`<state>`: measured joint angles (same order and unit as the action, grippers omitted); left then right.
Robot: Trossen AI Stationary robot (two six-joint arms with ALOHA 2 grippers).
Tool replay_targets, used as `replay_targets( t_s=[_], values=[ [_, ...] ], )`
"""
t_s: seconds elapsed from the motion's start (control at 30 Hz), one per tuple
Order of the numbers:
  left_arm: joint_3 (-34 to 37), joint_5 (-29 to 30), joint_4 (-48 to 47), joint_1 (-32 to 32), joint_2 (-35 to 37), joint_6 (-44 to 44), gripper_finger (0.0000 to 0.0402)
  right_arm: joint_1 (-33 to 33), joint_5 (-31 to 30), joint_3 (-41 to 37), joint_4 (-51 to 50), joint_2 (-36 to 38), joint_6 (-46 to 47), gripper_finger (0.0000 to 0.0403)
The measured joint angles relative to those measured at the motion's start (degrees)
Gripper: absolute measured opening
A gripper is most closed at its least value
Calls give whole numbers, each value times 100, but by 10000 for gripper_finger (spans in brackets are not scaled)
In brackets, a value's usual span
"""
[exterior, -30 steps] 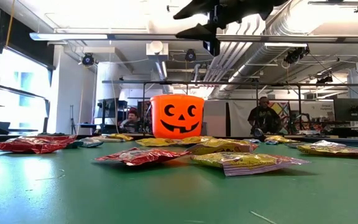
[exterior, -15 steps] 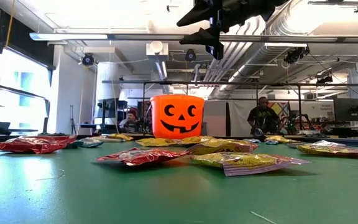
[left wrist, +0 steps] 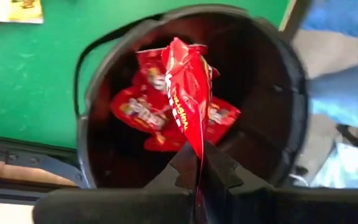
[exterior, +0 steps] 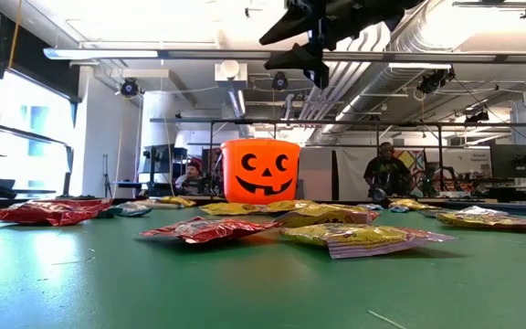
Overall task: Sort candy by brand, put in halloween buckets
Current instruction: Put the red candy into the black bucket
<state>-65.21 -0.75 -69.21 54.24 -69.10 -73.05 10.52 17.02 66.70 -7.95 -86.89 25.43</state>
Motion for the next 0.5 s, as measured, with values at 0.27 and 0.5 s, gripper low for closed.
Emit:
replay_targets(
  t_s=[0.27, 0.5],
  values=[
    [266, 273, 26, -2, 0, -122, 0, -2, -3, 0, -4, 0, 2, 169],
    [476, 275, 33, -2, 0, -125, 0, -4, -15, 0, -4, 0, 0, 169]
  ],
)
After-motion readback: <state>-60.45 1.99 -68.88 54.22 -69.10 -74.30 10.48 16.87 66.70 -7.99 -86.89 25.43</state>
